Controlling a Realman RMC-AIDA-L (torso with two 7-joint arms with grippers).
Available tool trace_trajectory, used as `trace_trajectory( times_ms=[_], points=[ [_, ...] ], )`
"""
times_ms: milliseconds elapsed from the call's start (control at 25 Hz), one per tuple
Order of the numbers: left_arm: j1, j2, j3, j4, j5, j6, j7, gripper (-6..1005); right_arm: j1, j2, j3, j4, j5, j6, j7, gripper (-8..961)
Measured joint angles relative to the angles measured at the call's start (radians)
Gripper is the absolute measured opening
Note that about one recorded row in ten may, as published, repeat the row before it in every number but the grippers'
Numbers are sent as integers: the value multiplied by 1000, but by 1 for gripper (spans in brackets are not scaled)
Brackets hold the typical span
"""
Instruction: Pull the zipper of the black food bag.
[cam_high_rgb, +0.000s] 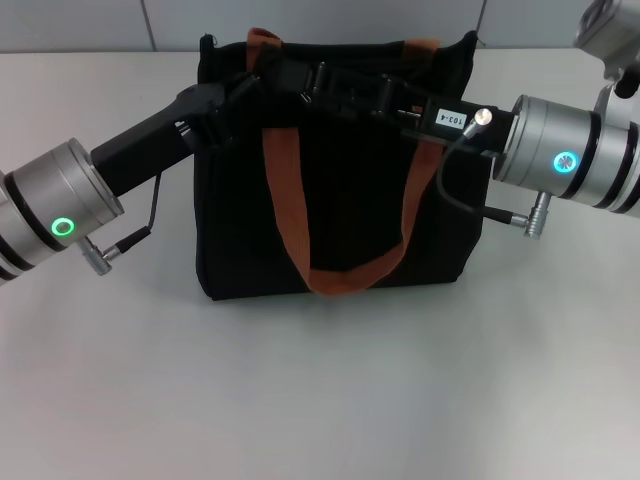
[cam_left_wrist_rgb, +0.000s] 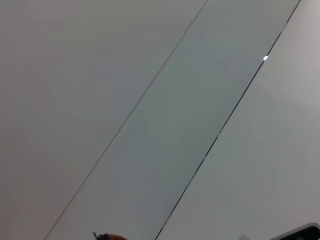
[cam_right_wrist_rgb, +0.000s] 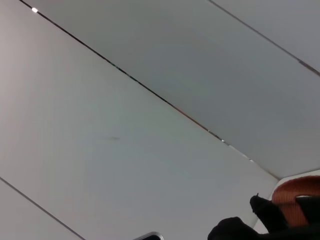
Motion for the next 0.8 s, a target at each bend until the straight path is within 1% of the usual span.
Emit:
trace_trajectory(
  times_ms=[280, 720, 800],
  points=[
    [2, 0, 0, 0, -2, 4, 1, 26, 0, 0, 0, 3, 0, 2, -4, 718],
    [2, 0, 0, 0, -3, 5, 1, 26, 1, 0, -1, 13, 0, 31, -7, 329],
    [2, 0, -1, 0, -3, 5, 1, 26, 1, 0, -2, 14, 0, 32, -6, 330]
  ],
)
